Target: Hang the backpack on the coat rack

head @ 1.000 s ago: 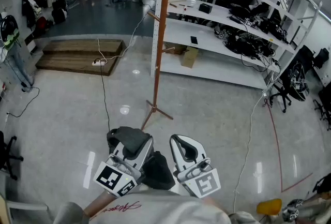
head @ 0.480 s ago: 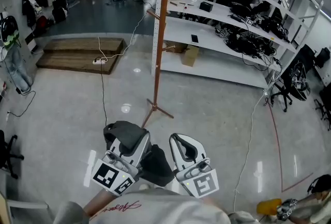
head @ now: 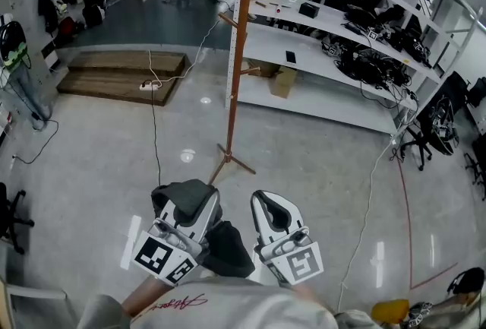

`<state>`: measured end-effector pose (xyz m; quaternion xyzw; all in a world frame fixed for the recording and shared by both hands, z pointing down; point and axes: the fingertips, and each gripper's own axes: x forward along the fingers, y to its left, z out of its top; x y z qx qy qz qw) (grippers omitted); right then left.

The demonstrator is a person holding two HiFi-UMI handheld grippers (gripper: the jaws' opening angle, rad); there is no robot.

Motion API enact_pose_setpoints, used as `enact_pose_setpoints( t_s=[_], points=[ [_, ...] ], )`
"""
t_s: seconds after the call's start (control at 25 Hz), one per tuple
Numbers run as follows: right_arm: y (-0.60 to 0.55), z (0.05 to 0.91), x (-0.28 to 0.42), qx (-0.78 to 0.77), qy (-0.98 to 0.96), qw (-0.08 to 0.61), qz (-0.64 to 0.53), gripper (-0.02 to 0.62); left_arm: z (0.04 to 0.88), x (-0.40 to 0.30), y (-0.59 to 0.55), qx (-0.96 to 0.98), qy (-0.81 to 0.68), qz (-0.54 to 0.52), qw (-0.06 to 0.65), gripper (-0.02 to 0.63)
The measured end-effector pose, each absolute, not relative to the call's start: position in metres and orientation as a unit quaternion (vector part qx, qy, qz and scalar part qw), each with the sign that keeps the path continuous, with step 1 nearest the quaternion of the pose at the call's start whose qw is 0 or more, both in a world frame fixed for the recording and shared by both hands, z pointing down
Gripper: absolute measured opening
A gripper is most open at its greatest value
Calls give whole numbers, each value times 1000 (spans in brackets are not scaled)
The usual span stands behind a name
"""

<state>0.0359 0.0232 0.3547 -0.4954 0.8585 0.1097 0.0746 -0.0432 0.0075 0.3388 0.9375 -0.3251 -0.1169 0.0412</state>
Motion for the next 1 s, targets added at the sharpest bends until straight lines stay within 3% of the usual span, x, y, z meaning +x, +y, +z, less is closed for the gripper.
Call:
enact_pose_setpoints(
  t_s=[1.0],
  points=[
    [-40, 351, 80, -481, 865, 97, 101, 23, 312, -7, -73, 928, -345, -140, 3, 41]
  ],
)
